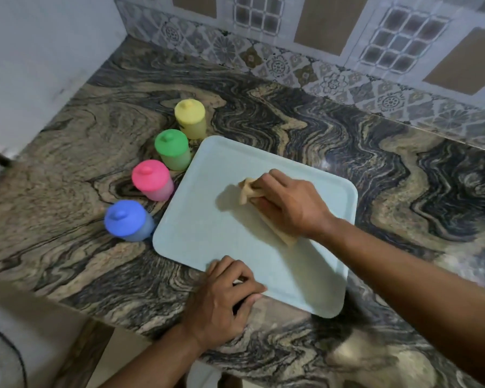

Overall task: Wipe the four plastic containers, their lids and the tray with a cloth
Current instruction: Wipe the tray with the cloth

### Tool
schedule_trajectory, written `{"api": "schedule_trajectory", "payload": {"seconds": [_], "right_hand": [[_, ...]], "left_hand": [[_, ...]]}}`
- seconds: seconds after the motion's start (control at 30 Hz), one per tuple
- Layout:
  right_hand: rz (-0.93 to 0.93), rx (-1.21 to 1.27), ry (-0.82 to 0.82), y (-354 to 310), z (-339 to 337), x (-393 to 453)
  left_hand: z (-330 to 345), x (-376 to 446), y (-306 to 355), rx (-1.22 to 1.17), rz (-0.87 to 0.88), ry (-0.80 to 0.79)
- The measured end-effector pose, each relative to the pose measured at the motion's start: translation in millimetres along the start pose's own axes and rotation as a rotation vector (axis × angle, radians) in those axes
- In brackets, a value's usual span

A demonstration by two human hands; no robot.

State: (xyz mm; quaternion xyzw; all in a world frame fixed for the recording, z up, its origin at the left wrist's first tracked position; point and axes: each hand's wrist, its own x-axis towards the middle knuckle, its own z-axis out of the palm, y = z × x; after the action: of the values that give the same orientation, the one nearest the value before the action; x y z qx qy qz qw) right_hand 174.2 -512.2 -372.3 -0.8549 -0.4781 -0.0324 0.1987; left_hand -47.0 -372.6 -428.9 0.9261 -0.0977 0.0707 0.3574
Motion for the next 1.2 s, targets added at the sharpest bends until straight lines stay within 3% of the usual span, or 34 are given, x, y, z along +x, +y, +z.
{"api": "schedule_trajectory", "payload": {"seconds": [0.17,0.3,0.5,0.6,0.73,0.83,1.03,1.1,1.2], "right_hand": [[-0.238,0.165,-0.225,-64,34,-12],[-0.389,0.041,-0.197,-59,52,-13],[-0.180,-0.114,-0.008,24,30,41],[-0.135,-0.217,-0.002,67,18,66],[-0.088,-0.259,0.024,62,19,67],[-0.002,-0.123,0.094,29,19,63],[-0.327,0.134,-0.152,-73,55,39],[-0.430,0.102,-0.207,-84,72,36],[-0.473,0.078,-0.166,-72,82,50]], "left_hand": [[4,-7,2,0.082,0.083,0.064],[6,-11,1,0.110,0.090,0.092],[4,-8,2,0.069,0.032,0.059],[2,-6,0,0.057,0.018,0.060],[3,-6,0,0.053,-0.005,0.074],[2,-6,1,0.026,-0.023,0.059],[-3,-2,5,0.012,-0.029,0.039],[-3,-3,5,0.011,-0.030,0.039],[0,-5,2,0.025,-0.027,0.038]]}}
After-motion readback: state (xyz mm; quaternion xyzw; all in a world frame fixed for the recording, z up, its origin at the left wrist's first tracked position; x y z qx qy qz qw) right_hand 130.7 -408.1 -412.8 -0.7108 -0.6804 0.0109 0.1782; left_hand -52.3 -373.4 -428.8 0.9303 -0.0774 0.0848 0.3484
